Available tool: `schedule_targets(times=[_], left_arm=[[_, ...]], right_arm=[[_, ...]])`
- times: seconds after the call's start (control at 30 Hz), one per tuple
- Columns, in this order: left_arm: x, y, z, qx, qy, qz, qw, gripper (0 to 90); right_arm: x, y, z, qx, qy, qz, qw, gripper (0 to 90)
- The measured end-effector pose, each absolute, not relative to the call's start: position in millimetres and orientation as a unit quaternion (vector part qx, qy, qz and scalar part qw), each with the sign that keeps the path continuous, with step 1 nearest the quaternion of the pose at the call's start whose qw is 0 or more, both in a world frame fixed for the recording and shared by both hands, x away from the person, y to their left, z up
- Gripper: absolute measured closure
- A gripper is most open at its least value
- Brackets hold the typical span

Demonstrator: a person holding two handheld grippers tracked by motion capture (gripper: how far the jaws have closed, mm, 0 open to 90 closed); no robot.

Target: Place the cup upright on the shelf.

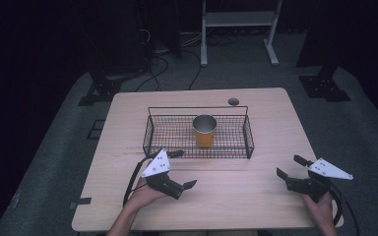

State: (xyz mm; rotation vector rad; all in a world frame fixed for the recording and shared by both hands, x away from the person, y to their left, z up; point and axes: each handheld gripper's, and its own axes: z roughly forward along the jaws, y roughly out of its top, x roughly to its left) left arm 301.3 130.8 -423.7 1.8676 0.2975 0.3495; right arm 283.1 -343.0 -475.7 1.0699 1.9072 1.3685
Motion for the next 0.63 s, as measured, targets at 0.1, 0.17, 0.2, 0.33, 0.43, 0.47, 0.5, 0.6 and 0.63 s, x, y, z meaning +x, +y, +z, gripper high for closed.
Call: schedule_targets(times=[0.1,0.17,0.2,0.33,0.43,0.47,0.5,0.6,0.63], left_arm=[[296.7,131.9,-429.1,0.796,0.13,0.15,0.572,0.0],[293.3,133.5,-432.8,0.795,0.134,0.146,0.574,0.0],[291.3,134.2,-434.5,0.796,0.134,0.148,0.571,0.0],[284.0,139.3,-440.4,0.79,0.142,0.149,0.578,0.0],[279.8,143.1,-444.3,0.785,0.149,0.15,0.583,0.0],[279.0,143.7,-445.0,0.784,0.151,0.15,0.582,0.0],[278.1,144.6,-445.9,0.783,0.152,0.152,0.583,0.0],[275.1,146.5,-448.2,0.779,0.154,0.152,0.588,0.0],[273.9,146.7,-449.3,0.78,0.155,0.153,0.587,0.0]], right_arm=[[283.1,-343.2,-475.7,0.399,0.71,0.51,0.277,12.8],[283.2,-343.4,-475.7,0.4,0.71,0.51,0.277,12.8],[283.2,-343.4,-475.7,0.4,0.71,0.509,0.277,12.8],[283.2,-342.8,-475.8,0.399,0.711,0.508,0.278,12.8],[283.3,-343.0,-475.9,0.399,0.71,0.509,0.278,12.8],[283.3,-342.8,-475.9,0.399,0.71,0.509,0.278,12.8],[283.3,-342.8,-475.9,0.399,0.71,0.509,0.278,12.8],[283.3,-343.1,-475.8,0.399,0.71,0.509,0.278,12.8],[283.3,-343.1,-475.8,0.399,0.71,0.509,0.278,12.8]])
